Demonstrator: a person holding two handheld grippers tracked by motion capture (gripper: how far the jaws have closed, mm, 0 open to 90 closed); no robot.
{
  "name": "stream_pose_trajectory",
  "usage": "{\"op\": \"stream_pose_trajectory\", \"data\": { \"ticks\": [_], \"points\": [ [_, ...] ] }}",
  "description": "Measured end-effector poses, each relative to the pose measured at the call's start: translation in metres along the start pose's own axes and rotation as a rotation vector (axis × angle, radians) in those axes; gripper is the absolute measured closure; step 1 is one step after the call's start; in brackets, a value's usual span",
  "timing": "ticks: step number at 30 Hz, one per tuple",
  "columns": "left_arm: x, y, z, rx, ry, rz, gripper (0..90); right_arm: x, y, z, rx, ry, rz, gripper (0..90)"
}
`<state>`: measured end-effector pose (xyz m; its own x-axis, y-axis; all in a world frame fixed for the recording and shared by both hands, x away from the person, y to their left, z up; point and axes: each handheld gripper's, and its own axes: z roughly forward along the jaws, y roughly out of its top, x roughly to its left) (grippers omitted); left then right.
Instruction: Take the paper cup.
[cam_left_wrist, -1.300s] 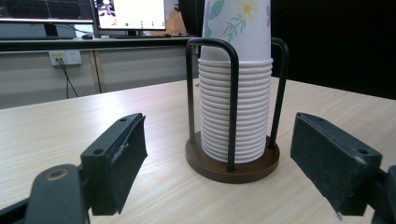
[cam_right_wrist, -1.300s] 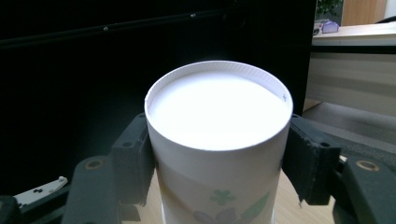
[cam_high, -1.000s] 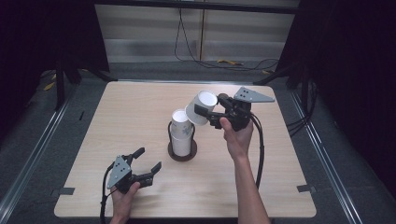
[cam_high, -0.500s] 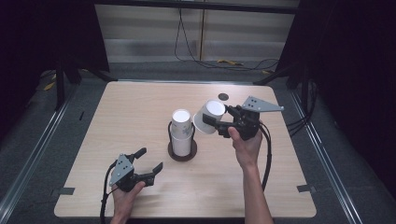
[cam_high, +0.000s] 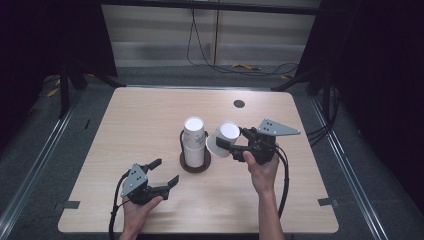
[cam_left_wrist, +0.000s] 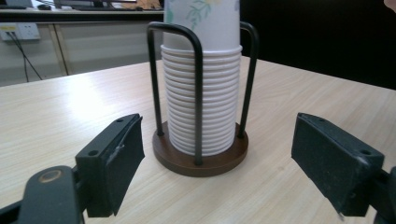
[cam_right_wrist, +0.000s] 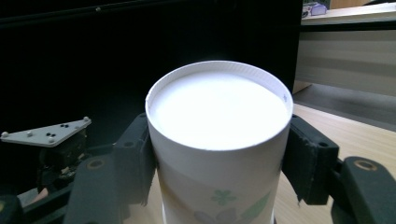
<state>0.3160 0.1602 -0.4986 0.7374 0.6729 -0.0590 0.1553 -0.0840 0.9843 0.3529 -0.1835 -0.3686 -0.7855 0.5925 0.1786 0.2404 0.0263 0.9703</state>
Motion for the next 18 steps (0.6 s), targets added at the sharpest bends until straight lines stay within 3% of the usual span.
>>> {"op": "stream_pose_trajectory", "data": {
  "ticks": [2,11,18],
  "points": [
    [-0.002,0.002,0.002,-0.004,-0.029,-0.004,17.2,0.003,-0.007,0.002,0.023,0.008,0.002,34.6],
    [-0.009,0.01,0.009,-0.008,-0.068,0.031,17.6,0.009,-0.027,0.011,0.05,0.044,0.02,34.6],
    [-0.014,0.012,0.014,0.001,-0.11,0.034,15.8,0.015,-0.042,0.02,0.069,0.077,0.033,34.5]
  ]
}}
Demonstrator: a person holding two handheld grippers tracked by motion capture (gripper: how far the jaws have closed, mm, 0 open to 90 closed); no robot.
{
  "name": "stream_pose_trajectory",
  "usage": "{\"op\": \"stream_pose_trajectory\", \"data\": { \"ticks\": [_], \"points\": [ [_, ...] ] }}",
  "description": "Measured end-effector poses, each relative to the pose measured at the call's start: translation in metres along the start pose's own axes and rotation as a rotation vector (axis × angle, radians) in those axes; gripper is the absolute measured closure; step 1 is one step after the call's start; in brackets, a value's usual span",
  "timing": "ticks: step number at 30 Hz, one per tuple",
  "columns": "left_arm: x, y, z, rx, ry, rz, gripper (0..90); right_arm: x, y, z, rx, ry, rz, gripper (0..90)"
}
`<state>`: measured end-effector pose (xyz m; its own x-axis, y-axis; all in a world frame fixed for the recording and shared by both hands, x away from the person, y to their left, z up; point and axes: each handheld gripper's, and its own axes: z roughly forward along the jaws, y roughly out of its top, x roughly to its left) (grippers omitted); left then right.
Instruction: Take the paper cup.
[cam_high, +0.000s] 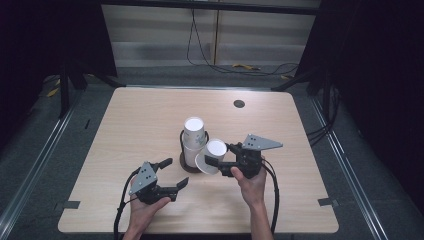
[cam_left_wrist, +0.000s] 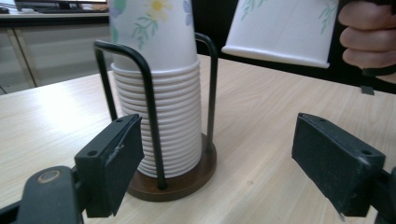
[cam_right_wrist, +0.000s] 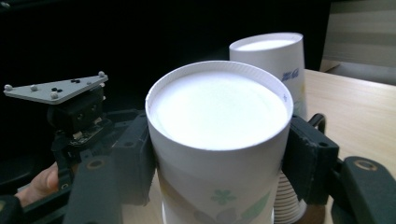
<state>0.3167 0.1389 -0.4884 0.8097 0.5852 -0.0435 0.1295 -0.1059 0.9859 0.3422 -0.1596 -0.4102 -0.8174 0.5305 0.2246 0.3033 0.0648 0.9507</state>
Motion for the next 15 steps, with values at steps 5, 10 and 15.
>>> {"op": "stream_pose_trajectory", "data": {
  "ticks": [5,10,15],
  "points": [
    [-0.004,0.001,0.004,0.007,-0.035,0.012,15.7,0.001,-0.011,0.008,0.016,0.015,0.012,34.6],
    [-0.007,0.001,0.007,0.005,-0.057,0.017,15.6,0.004,-0.018,0.017,0.034,0.041,0.015,34.6],
    [-0.011,0.002,0.012,-0.002,-0.068,0.02,15.6,0.009,-0.025,0.027,0.049,0.065,0.012,34.6]
  ]
}}
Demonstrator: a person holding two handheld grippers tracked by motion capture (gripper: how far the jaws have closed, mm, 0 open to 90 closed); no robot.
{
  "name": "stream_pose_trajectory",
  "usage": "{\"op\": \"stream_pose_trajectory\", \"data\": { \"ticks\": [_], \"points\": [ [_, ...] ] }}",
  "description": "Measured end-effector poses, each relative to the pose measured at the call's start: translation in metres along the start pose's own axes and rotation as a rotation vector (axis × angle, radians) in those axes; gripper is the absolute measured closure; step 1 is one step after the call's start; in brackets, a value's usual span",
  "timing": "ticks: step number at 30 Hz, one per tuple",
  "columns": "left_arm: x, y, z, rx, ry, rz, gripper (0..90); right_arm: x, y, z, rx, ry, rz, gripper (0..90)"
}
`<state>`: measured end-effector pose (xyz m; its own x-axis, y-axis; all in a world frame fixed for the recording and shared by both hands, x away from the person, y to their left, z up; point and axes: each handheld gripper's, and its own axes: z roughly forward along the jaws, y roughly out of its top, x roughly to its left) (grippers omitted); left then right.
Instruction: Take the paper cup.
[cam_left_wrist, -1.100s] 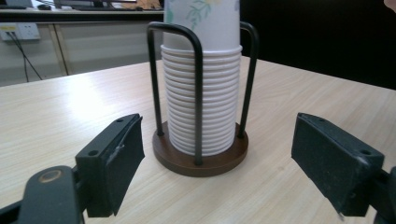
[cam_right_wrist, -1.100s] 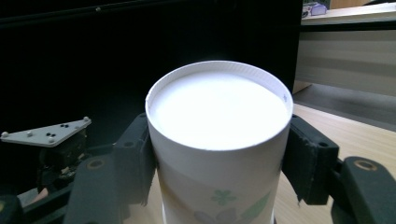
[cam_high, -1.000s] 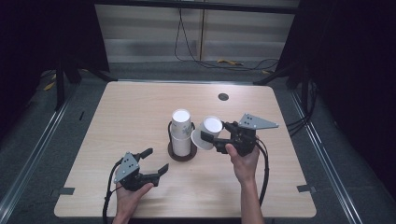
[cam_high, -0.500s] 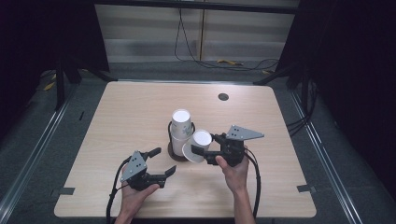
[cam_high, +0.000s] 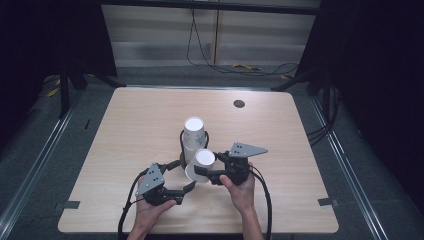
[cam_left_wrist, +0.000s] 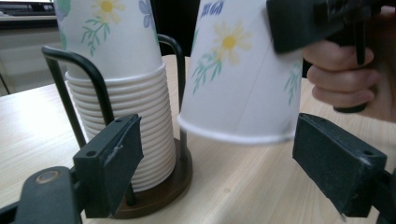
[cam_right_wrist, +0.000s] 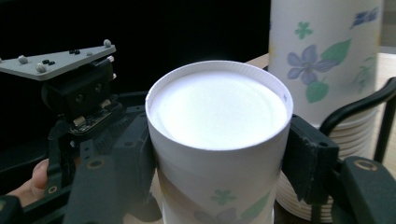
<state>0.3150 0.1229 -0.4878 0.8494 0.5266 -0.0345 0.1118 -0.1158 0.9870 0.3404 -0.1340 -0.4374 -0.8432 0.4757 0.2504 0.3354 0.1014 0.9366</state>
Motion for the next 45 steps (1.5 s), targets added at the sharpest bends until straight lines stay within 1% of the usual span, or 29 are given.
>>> {"op": "stream_pose_trajectory", "data": {
  "ticks": [3,5,7,8,11,12,14,15,18,19,20,21,22,25,27,28,29,30,31,34,35,36,38,39,40,41,42,43,45],
  "points": [
    [-0.001,0.001,0.002,-0.001,-0.013,0.002,15.6,0.002,-0.001,0.004,0.004,0.002,-0.005,34.6],
    [-0.002,0.001,0.003,0.008,-0.015,0.018,15.7,0.003,-0.002,0.007,0.004,0.012,-0.004,34.6],
    [-0.003,0.0,0.005,0.002,-0.015,0.006,15.7,0.004,-0.004,0.009,0.007,0.018,-0.005,34.5],
    [-0.003,0.0,0.006,0.002,-0.02,0.006,15.7,0.006,-0.005,0.012,0.01,0.025,-0.01,34.5],
    [-0.003,-0.001,0.006,-0.006,-0.012,0.004,16.0,0.007,-0.006,0.014,0.011,0.029,-0.008,34.6],
    [-0.003,-0.001,0.007,-0.007,-0.012,-0.003,16.2,0.007,-0.006,0.015,0.011,0.028,-0.009,34.6],
    [-0.002,-0.003,0.008,-0.001,-0.016,-0.014,16.2,0.008,-0.007,0.017,0.012,0.03,-0.011,34.6],
    [-0.001,-0.004,0.009,0.005,-0.018,-0.01,16.4,0.008,-0.008,0.018,0.014,0.03,-0.011,34.6],
    [-0.001,-0.006,0.01,0.013,-0.02,-0.016,16.9,0.009,-0.011,0.02,0.017,0.028,-0.009,34.6],
    [-0.001,-0.007,0.011,0.011,-0.018,-0.018,17.6,0.009,-0.013,0.021,0.016,0.026,-0.009,34.6],
    [0.0,-0.008,0.011,0.013,-0.024,-0.016,17.6,0.009,-0.013,0.021,0.016,0.026,-0.009,34.6],
    [-0.002,-0.009,0.013,0.009,-0.019,-0.024,18.5,0.009,-0.014,0.023,0.01,0.037,0.002,34.6],
    [-0.002,-0.009,0.013,0.009,-0.019,-0.024,18.4,0.009,-0.014,0.023,0.01,0.037,0.002,34.6],
    [-0.003,-0.009,0.015,0.013,-0.007,-0.008,18.1,0.009,-0.012,0.024,0.016,0.039,-0.008,34.5],
    [-0.003,-0.009,0.014,0.01,-0.009,-0.012,19.6,0.009,-0.012,0.024,0.014,0.043,-0.005,34.3],
    [-0.003,-0.009,0.014,0.014,-0.004,-0.006,20.3,0.009,-0.012,0.024,0.012,0.043,-0.004,34.2],
    [-0.003,-0.009,0.014,0.018,-0.009,0.005,22.3,0.009,-0.014,0.024,0.007,0.042,0.003,33.9],
    [-0.003,-0.009,0.014,0.018,-0.009,0.005,22.9,0.009,-0.014,0.024,0.007,0.042,0.003,33.9],
    [-0.003,-0.009,0.013,0.029,0.002,0.015,23.0,0.009,-0.015,0.025,0.009,0.04,0.001,33.8],
    [-0.003,-0.009,0.013,0.024,-0.006,0.012,23.9,0.009,-0.015,0.025,0.01,0.042,0.003,33.3],
    [-0.003,-0.009,0.013,0.02,-0.006,0.015,25.9,0.009,-0.014,0.025,0.003,0.04,-0.003,32.1],
    [-0.003,-0.008,0.012,0.014,-0.006,0.016,26.7,0.009,-0.014,0.025,0.0,0.041,0.002,31.6],
    [-0.003,-0.008,0.012,0.015,-0.005,0.016,27.2,0.009,-0.014,0.025,-0.004,0.042,0.004,30.8],
    [-0.002,-0.008,0.012,0.024,-0.003,0.02,27.3,0.009,-0.013,0.025,-0.001,0.04,0.003,30.0],
    [-0.002,-0.008,0.012,0.024,-0.003,0.02,27.4,0.009,-0.013,0.025,0.004,0.031,0.001,27.1],
    [-0.001,-0.009,0.012,0.038,-0.004,0.021,27.4,0.009,-0.013,0.025,0.006,0.022,0.003,23.4],
    [-0.001,-0.009,0.012,0.038,-0.004,0.021,27.4,0.009,-0.013,0.025,0.006,0.022,0.003,23.4],
    [-0.001,-0.009,0.011,0.042,-0.001,0.018,27.4,0.008,-0.014,0.024,0.004,0.017,0.01,20.0],
    [0.0,-0.009,0.011,0.047,0.001,0.015,27.2,0.008,-0.014,0.024,0.0,0.018,0.016,17.6]
  ]
}}
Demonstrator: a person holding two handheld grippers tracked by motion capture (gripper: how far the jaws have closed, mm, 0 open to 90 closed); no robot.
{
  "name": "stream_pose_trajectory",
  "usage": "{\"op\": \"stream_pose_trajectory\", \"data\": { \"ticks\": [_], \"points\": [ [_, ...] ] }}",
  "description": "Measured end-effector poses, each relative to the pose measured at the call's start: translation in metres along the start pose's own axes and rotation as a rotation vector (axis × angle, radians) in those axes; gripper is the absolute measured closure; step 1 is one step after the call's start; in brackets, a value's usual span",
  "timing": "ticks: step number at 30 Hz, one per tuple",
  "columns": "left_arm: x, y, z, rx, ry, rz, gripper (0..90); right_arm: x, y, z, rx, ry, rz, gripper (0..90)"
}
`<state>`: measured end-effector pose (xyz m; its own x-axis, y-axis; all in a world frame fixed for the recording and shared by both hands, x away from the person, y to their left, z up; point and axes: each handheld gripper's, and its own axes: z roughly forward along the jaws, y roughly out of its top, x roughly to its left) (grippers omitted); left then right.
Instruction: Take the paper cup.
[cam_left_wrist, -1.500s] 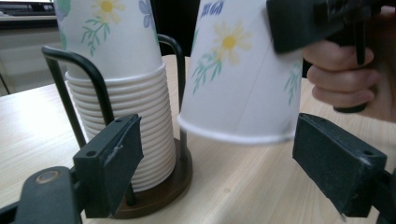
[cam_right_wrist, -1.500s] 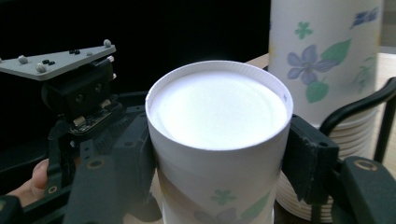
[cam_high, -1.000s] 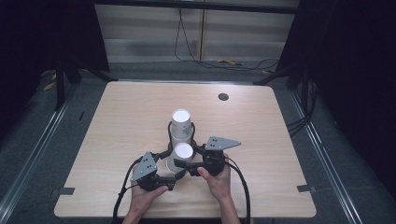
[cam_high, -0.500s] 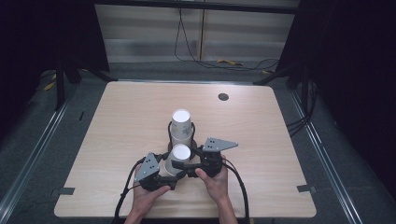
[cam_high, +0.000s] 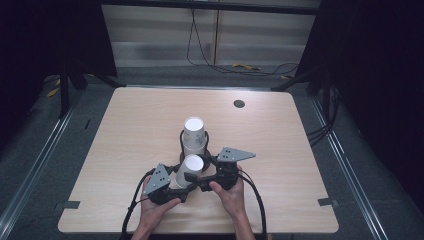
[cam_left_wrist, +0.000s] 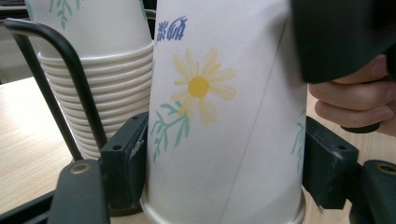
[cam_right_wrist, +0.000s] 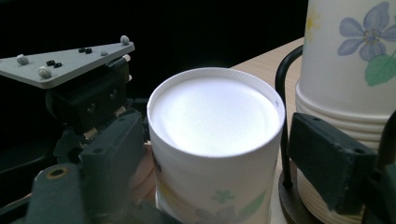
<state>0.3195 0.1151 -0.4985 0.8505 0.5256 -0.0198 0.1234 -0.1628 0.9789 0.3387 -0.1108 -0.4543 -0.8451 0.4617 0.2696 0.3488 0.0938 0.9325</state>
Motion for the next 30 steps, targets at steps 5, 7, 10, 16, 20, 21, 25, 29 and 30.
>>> {"op": "stream_pose_trajectory", "data": {
  "ticks": [5,7,10,16,20,21,25,29,30],
  "points": [
    [0.004,0.0,-0.002,0.012,-0.028,-0.02,26.4,0.0,-0.001,-0.002,-0.001,-0.011,-0.006,17.0],
    [0.004,0.0,-0.004,0.014,-0.025,-0.03,26.5,0.0,-0.001,-0.003,0.0,-0.013,-0.006,17.0],
    [0.007,0.001,-0.005,0.045,-0.034,-0.026,26.0,-0.001,0.001,-0.007,-0.003,-0.018,-0.013,17.0],
    [0.011,0.002,-0.009,0.083,-0.056,-0.035,26.6,-0.001,-0.003,-0.013,-0.008,-0.027,-0.002,17.2],
    [0.012,0.007,-0.011,0.104,-0.062,-0.019,26.7,-0.001,-0.003,-0.017,0.004,-0.029,-0.006,17.3],
    [0.012,0.008,-0.012,0.115,-0.06,-0.012,26.7,-0.001,-0.003,-0.017,0.01,-0.025,-0.012,17.8],
    [0.014,0.011,-0.013,0.136,-0.06,-0.004,27.1,-0.001,-0.001,-0.022,0.027,-0.025,-0.031,18.5],
    [0.017,0.017,-0.014,0.153,-0.058,0.004,27.2,-0.002,0.001,-0.024,0.04,-0.03,-0.043,19.3],
    [0.017,0.018,-0.014,0.158,-0.062,0.0,27.2,-0.003,0.002,-0.025,0.05,-0.036,-0.049,19.7]
  ]
}}
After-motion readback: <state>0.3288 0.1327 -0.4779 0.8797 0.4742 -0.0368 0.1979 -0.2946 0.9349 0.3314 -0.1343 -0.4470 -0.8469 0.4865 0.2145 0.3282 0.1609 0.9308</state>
